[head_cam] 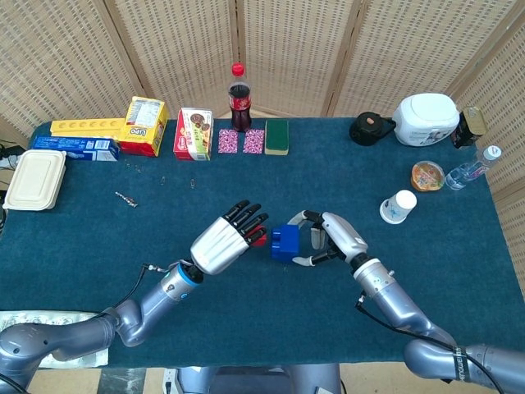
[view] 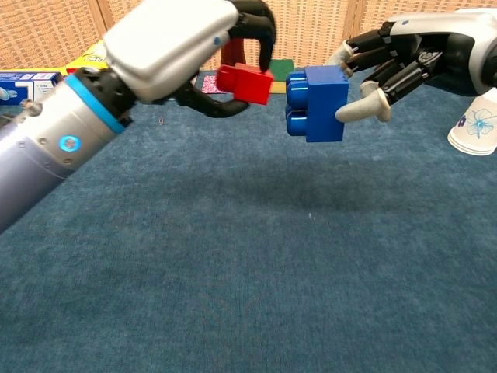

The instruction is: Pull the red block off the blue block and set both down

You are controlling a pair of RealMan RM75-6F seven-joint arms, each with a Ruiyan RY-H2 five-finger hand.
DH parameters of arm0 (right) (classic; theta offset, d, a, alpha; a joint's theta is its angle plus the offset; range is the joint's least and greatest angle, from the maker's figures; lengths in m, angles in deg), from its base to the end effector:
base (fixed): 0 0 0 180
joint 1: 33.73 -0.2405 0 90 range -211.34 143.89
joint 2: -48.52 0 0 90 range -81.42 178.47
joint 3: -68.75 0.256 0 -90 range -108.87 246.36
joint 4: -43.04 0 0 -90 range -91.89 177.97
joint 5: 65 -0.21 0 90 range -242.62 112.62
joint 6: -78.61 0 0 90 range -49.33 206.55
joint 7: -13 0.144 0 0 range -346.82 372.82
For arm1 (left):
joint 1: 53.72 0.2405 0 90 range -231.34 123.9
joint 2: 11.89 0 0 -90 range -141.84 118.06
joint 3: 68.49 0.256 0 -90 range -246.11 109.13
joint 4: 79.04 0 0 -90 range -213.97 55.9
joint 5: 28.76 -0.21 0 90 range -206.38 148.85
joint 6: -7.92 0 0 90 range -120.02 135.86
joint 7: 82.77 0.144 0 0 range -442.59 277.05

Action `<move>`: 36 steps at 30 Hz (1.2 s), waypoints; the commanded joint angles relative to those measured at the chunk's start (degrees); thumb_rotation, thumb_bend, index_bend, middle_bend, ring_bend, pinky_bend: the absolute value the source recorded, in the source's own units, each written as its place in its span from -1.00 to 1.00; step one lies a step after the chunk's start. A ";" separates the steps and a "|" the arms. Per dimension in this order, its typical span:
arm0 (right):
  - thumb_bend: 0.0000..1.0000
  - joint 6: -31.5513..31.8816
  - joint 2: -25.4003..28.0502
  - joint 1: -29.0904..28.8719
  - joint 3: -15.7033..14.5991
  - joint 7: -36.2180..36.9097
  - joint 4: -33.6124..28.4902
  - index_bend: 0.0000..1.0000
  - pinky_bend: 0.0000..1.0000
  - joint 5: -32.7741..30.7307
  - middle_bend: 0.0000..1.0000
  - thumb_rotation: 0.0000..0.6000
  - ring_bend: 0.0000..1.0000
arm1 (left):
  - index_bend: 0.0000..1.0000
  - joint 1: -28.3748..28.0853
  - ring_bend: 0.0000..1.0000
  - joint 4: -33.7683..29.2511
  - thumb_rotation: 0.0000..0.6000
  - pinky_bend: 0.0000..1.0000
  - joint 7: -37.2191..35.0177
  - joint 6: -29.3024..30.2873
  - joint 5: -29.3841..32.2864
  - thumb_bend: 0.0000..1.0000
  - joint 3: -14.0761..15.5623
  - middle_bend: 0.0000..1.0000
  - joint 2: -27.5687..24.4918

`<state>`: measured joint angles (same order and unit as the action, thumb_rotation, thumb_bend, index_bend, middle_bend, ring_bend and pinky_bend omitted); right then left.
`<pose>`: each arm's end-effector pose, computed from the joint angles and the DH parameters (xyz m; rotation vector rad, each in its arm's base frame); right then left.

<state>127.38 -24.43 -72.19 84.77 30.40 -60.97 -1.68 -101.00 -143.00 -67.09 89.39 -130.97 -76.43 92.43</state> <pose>-0.1228 -0.3247 0.0506 1.6075 -1.6963 1.3258 -0.0600 0.3132 -0.0348 -1.8710 -0.0983 -1.5086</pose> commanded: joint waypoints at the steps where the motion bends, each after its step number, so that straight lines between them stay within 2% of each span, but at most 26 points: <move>1: -0.58 -0.43 -0.05 -0.27 0.17 0.08 0.73 -0.05 0.26 -0.70 0.05 1.00 0.38 | 0.11 1.98 -0.45 -1.45 1.00 -0.38 -0.94 1.92 -0.24 -0.44 1.29 -0.27 -2.74; 11: -0.58 -2.74 -1.67 -1.67 -1.06 -1.87 3.95 -0.05 0.25 -2.65 0.06 0.99 0.37 | 0.11 6.55 -0.45 -5.38 1.00 -0.38 -1.23 4.00 -0.34 -0.44 4.60 -0.27 -10.62; 20: -0.58 -3.92 -6.08 -3.09 -3.75 -6.27 9.28 -0.05 0.19 -3.82 0.06 1.00 0.34 | 0.11 11.31 -0.45 -11.48 1.00 -0.38 -1.13 -0.80 3.77 -0.45 9.00 -0.27 -19.60; 25: -0.58 -1.70 -8.79 -3.21 -5.72 -11.58 13.03 -0.05 0.12 -3.44 0.05 1.00 0.28 | 0.11 12.30 -0.45 -12.79 1.00 -0.38 -1.35 -3.35 5.49 -0.46 9.79 -0.27 -21.05; 29: -0.58 -0.84 -10.50 -3.07 -6.88 -14.76 15.85 -0.06 0.07 -4.18 0.03 1.00 0.23 | 0.11 12.25 -0.45 -12.54 1.00 -0.38 -1.54 -5.91 6.24 -0.46 10.14 -0.27 -20.21; 32: -0.58 -0.94 -10.33 -3.02 -7.11 -15.78 15.94 -0.11 -0.04 -4.39 -0.04 1.00 0.10 | 0.11 12.06 -0.45 -12.00 1.00 -0.38 -1.40 -7.30 6.78 -0.46 9.88 -0.27 -19.37; 36: -0.57 -2.49 -8.72 -3.15 -7.18 -16.07 14.62 -0.25 -0.30 -5.02 -0.18 1.00 -0.18 | 0.11 11.51 -0.45 -11.05 1.00 -0.38 -1.28 -9.74 8.05 -0.47 9.20 -0.27 -17.90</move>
<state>125.51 -33.85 -75.27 77.61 14.43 -45.74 -6.38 -89.22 -154.47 -68.40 80.36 -123.44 -66.92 73.96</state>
